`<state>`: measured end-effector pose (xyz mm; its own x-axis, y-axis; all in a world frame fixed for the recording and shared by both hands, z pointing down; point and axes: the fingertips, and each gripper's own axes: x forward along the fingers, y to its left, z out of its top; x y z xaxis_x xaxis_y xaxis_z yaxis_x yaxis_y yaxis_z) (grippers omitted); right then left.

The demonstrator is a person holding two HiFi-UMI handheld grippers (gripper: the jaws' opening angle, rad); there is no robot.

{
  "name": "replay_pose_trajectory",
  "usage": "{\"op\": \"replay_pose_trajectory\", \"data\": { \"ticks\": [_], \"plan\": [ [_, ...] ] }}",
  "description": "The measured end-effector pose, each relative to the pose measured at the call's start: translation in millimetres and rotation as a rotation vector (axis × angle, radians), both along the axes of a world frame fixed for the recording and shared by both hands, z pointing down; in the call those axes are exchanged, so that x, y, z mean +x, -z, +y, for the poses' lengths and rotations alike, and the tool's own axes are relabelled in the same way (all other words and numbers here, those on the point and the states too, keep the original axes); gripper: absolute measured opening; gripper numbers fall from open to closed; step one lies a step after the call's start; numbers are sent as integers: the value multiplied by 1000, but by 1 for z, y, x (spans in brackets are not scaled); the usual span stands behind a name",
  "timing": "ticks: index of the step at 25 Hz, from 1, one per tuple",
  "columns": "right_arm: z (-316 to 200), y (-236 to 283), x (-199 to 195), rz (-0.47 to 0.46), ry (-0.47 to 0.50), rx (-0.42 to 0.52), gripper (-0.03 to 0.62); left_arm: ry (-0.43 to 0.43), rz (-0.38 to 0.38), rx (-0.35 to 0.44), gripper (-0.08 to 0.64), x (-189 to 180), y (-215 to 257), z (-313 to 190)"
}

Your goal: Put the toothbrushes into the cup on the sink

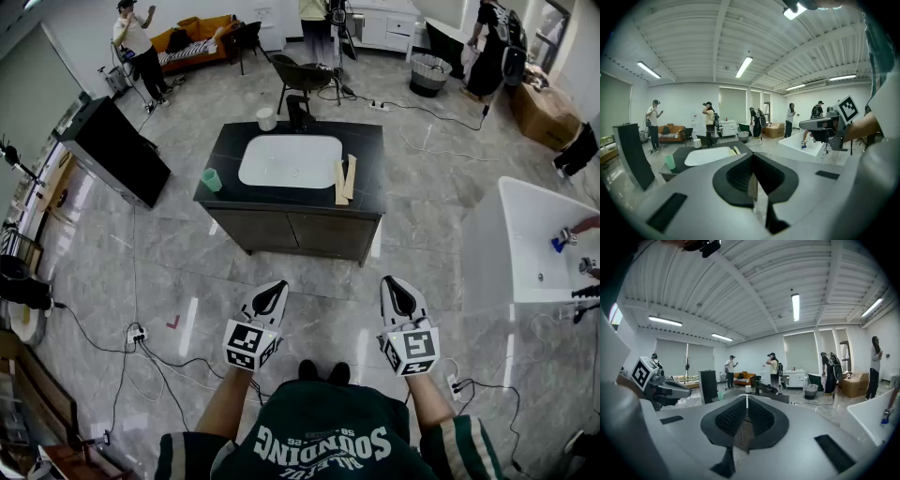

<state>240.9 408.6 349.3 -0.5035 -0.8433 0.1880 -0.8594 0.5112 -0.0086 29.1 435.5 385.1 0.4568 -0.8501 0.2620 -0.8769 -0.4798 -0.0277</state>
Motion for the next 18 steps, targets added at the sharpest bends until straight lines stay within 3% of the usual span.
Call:
{"op": "replay_pose_trajectory", "data": {
  "ticks": [4,11,18],
  "plan": [
    [16,-6,-15,-6,2,-53,43,-17,4,10,11,1,7,15],
    [43,-8,-33,11,31,-59,43,-18,14,42,11,-2,15,34],
    [51,-14,-48,5,35,-69,43,-6,30,26,11,-17,10,40]
  ]
}}
